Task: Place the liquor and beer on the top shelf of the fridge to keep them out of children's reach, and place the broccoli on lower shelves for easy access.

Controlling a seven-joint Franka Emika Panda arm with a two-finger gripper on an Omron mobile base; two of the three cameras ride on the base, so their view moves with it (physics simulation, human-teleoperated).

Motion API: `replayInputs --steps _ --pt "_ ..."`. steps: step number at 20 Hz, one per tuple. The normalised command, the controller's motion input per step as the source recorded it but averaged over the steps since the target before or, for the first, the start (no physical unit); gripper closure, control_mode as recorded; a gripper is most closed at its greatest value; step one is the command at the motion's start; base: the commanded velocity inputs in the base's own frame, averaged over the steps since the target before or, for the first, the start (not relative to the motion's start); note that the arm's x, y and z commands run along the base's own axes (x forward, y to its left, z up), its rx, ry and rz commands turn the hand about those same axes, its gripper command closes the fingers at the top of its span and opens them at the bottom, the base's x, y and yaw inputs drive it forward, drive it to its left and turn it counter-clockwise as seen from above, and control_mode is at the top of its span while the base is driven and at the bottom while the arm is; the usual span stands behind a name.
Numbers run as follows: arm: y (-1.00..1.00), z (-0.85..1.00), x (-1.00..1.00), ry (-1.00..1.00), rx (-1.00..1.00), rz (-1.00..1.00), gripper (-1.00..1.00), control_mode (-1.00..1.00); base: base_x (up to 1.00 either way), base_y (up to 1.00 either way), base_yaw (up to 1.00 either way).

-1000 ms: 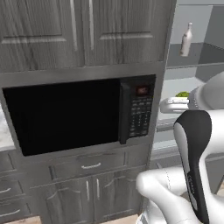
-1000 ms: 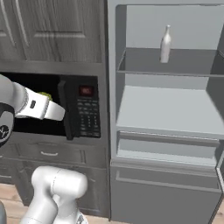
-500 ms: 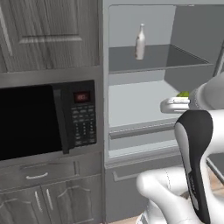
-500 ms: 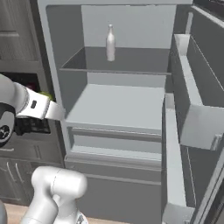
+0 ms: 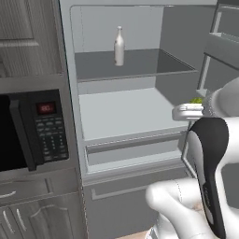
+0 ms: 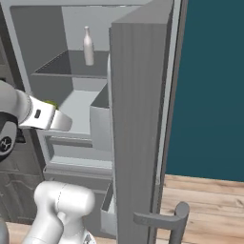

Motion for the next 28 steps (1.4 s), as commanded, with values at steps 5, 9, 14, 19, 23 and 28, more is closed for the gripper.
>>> replayInputs --steps 5,9,14,19,23,28 --pt "0.0 -0.15 0.2 0.0 0.0 0.02 1.0 -1.0 0.09 -0.08 0.0" --pt "0.08 -0.4 0.48 0.0 0.0 0.03 1.0 -1.0 0.0 0.0 0.0" --pt "0.14 -0.47 0.5 0.0 0.0 0.01 1.0 -1.0 0.0 0.0 0.0" --pt "0.15 -0.51 0.5 0.0 0.0 0.02 1.0 -1.0 0.0 0.0 0.0" --pt "0.26 -0.46 0.71 0.04 0.0 0.0 1.0 -1.0 0.0 0.0 0.0" --pt "0.17 -0.32 0.8 0.12 0.0 0.0 1.0 -1.0 0.0 0.0 0.0"
